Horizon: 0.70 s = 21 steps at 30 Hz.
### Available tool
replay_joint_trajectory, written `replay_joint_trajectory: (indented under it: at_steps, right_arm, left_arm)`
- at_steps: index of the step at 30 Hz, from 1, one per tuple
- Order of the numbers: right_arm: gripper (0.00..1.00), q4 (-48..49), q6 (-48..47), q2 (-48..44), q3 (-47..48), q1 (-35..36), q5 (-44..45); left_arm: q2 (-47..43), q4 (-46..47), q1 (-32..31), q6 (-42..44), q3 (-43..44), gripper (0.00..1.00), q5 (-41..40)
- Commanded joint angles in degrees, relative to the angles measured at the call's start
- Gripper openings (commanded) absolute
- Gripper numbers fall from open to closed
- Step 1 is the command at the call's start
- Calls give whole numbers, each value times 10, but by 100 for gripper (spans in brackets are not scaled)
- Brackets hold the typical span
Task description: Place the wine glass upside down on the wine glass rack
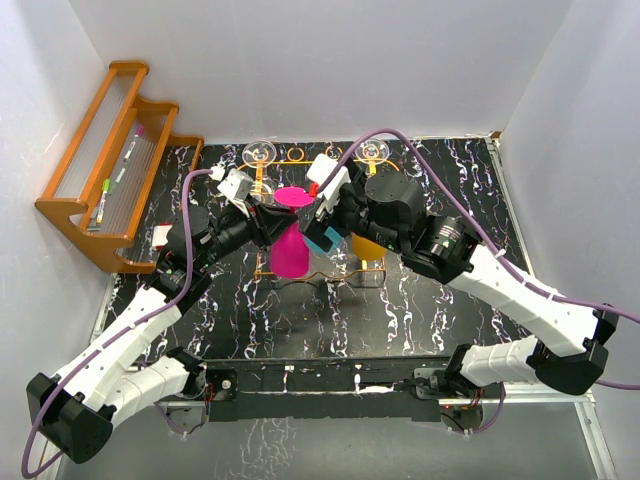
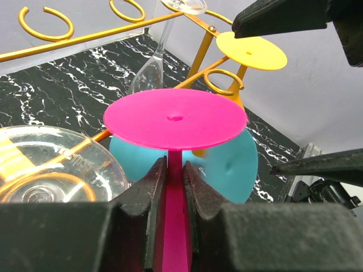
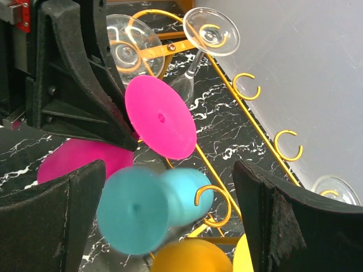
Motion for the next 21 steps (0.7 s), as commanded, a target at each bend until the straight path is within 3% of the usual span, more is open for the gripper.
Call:
replay_joint_trajectory:
  at_steps: [1,21]
  right_arm:
    - [99,23,9,-1,3,-1,-21]
    - [99,144,14,-7,-43,-1,43]
  left_arm:
    - [-3,-1,6,-1,1,12,-10]
    - [-5,1,6,-6,-4,11,-7]
